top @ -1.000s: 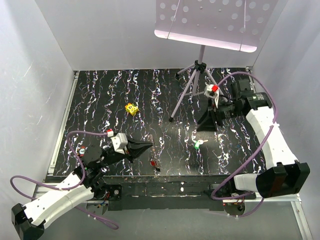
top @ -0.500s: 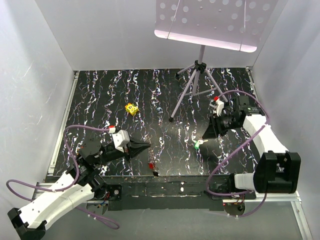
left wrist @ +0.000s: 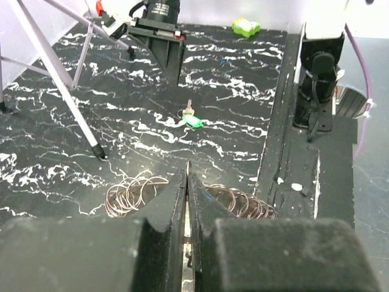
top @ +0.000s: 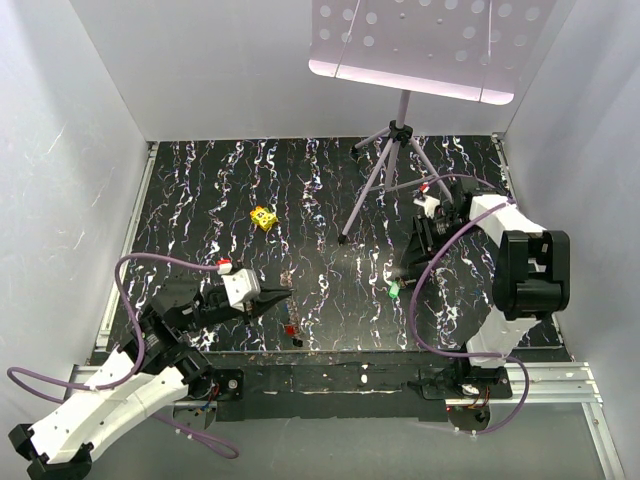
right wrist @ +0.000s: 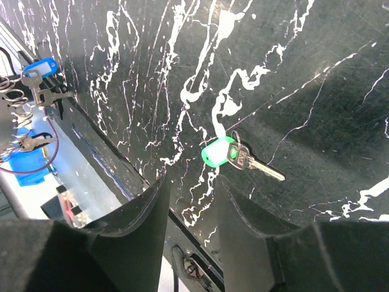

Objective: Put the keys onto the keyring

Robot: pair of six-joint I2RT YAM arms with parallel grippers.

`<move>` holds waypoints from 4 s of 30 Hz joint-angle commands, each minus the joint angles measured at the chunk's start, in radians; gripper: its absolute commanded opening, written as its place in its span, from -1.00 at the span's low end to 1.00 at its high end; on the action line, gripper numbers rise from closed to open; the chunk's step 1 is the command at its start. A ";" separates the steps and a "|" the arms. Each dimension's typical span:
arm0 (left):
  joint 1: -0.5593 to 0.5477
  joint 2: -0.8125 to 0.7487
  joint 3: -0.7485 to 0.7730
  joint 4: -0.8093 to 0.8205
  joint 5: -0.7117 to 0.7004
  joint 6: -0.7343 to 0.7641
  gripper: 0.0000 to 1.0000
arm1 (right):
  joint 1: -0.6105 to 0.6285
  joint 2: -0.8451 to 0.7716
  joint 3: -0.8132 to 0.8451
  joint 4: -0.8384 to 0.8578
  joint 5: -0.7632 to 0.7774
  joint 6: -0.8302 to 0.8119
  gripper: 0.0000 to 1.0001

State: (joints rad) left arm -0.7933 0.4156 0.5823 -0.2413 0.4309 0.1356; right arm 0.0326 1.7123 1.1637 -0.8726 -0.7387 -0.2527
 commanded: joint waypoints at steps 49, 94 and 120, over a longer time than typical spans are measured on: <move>0.098 0.089 0.008 -0.035 0.057 0.059 -1.00 | 0.010 -0.091 -0.349 0.603 0.102 0.598 -0.12; 0.112 0.092 0.007 -0.029 0.051 0.053 -1.00 | 0.052 -0.117 -0.414 0.616 0.159 0.702 -0.19; 0.115 0.088 0.004 -0.029 0.048 0.052 -1.00 | 0.067 -0.137 -0.414 0.595 0.179 0.670 -0.39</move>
State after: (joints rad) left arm -0.6827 0.5098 0.5800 -0.3134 0.4690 0.1860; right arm 0.0944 1.6032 0.7437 -0.2665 -0.5632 0.4374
